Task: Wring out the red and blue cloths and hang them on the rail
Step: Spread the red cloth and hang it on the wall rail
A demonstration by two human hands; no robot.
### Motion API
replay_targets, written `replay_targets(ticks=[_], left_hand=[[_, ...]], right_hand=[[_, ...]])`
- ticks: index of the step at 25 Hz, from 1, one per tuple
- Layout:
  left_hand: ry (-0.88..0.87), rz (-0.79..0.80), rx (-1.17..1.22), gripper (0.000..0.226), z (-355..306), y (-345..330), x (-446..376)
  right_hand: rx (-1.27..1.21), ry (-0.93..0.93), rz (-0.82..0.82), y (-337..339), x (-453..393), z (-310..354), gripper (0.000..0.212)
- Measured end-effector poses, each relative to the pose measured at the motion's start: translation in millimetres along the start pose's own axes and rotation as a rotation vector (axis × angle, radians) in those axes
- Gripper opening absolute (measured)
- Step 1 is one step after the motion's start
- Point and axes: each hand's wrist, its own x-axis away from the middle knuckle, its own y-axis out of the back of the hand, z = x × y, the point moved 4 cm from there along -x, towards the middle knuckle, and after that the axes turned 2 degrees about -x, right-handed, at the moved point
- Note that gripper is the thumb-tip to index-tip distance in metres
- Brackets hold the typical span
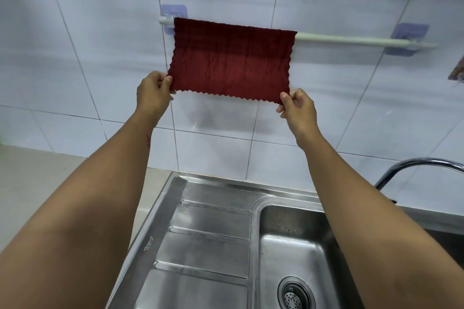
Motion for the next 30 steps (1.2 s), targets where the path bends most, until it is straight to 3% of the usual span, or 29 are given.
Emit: replay_targets(ticks=[7,21,30], left_hand=[[0.001,-0.003,-0.159,0.031,8,-1,-5],[-0.002,0.036,-0.345,0.029,9,-22,9],[0.111,0.278,-0.261,0.025,33,-37,91]], right_hand=[[-0.059,-0.033,0.038,-3,-3,-11,0.024],[0.023,-0.04,0.021,-4,-4,-23,0.011],[0.12,-0.271,0.186,33,65,-75,0.019]])
